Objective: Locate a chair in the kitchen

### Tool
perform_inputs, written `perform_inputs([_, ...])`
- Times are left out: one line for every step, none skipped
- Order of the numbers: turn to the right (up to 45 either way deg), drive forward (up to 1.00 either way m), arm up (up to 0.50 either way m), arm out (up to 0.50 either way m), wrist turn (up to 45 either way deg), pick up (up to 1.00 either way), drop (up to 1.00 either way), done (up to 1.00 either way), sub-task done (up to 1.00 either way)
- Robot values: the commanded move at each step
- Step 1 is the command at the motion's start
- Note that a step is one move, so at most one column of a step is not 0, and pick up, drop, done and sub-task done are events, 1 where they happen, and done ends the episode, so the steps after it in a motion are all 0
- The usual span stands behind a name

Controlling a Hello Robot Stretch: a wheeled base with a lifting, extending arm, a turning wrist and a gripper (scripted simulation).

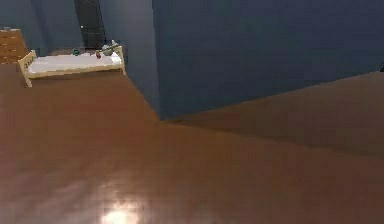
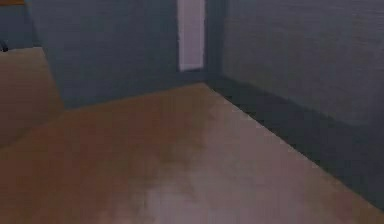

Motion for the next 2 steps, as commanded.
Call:
perform_inputs([27.0, 0.0, 0.0, 0.0, 0.0, 0.0, 0.0, 0.0, 0.0])
perform_inputs([0.0, 0.1, 0.0, 0.0, 0.0, 0.0, 0.0, 0.0, 0.0])
